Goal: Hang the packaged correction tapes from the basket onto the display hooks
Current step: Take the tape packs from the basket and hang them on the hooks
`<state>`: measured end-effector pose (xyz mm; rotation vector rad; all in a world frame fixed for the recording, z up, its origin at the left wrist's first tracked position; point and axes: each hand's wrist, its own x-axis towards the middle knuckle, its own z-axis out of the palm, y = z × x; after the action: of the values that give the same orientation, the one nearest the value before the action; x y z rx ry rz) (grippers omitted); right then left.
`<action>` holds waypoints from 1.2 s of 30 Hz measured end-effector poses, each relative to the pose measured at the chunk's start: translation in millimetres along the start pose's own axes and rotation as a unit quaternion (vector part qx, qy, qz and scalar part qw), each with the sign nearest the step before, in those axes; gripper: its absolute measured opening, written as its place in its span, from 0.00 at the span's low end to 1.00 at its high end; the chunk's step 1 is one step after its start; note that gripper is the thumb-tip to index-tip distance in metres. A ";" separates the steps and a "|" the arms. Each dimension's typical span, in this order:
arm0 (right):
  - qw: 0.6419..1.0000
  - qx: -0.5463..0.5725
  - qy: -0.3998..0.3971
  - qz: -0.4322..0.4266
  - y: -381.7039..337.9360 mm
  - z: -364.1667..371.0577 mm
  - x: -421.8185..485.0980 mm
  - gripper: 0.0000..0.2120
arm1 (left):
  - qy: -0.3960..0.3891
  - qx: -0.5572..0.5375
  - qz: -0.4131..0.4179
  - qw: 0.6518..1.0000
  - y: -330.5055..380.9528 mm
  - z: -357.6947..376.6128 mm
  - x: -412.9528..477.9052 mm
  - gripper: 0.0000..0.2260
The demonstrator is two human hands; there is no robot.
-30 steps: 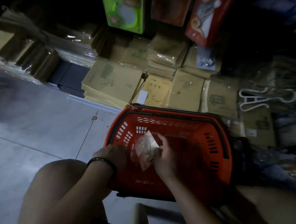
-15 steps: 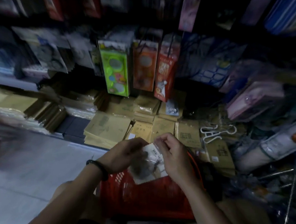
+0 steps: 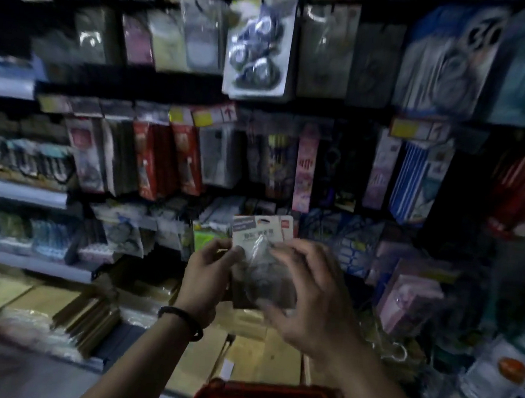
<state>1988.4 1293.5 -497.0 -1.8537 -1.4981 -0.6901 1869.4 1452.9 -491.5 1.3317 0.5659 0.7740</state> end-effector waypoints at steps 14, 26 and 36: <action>0.990 -0.097 0.062 -0.078 20.1 -62.6 152.2 0.38 | -0.006 0.078 0.173 0.982 163.0 45.4 66.5 0.05; 0.974 -0.210 0.078 0.015 80.9 -93.0 264.4 0.38 | 0.047 0.604 0.413 0.680 239.9 41.7 144.7 0.35; 0.951 -0.297 0.085 0.022 103.2 -87.4 307.7 0.36 | 0.063 0.722 0.395 0.565 254.5 58.8 205.3 0.56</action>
<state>2153.5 1408.9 -227.9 -2.1752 -1.2094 -1.3562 2000.5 1588.2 -217.9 3.2645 0.7200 1.1511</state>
